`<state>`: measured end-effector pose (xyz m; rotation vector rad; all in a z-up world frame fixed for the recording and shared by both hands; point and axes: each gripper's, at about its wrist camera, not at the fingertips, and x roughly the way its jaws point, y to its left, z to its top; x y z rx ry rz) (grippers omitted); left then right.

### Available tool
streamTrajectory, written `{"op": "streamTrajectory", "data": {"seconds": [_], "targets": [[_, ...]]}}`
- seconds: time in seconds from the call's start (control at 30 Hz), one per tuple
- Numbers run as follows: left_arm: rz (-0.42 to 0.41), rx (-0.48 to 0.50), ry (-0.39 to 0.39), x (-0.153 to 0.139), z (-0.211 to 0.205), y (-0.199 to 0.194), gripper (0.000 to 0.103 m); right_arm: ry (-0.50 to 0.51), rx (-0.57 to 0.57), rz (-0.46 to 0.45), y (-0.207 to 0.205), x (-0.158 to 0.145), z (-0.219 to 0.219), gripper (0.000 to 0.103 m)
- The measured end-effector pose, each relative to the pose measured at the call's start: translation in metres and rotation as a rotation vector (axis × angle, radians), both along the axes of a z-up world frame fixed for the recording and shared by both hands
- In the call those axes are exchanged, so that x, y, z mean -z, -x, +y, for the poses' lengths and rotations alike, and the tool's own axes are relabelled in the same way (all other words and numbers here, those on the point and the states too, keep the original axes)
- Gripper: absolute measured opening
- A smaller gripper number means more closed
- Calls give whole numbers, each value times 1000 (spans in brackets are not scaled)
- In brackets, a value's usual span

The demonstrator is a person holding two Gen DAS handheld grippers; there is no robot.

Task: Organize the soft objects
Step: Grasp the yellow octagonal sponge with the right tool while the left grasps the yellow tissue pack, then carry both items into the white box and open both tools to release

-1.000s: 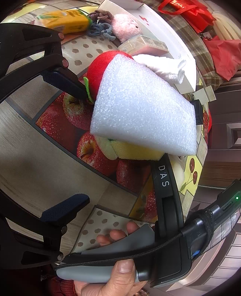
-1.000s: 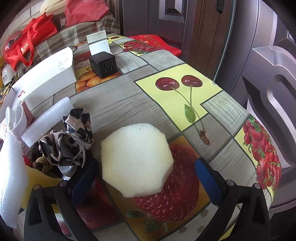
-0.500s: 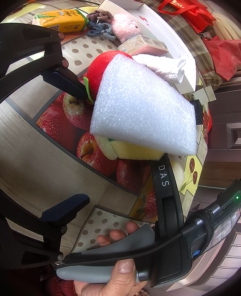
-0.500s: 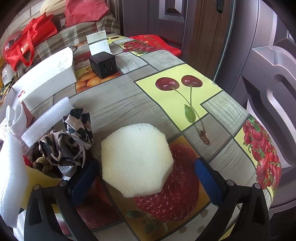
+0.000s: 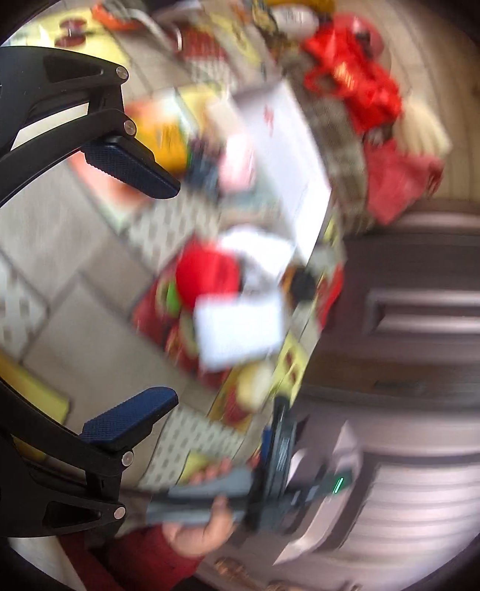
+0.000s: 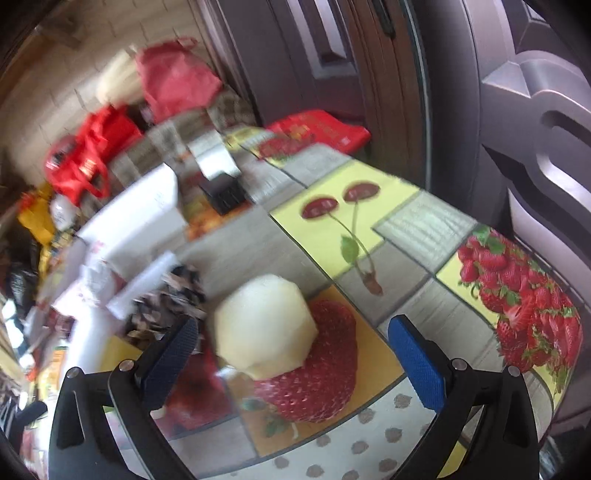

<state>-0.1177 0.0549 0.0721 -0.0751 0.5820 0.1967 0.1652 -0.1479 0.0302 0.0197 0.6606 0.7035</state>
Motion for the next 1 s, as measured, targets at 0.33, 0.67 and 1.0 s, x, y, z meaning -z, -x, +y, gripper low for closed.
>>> {"op": "streamTrajectory", "data": {"seconds": [0.33, 0.67, 1.0], "targets": [[215, -199, 79, 47, 82, -11, 103, 185, -127, -59, -16, -1, 27, 103], [333, -204, 56, 67, 85, -48, 89, 326, -162, 63, -28, 24, 51, 96], [80, -270, 69, 42, 81, 1, 48, 64, -147, -52, -8, -6, 14, 58]]}}
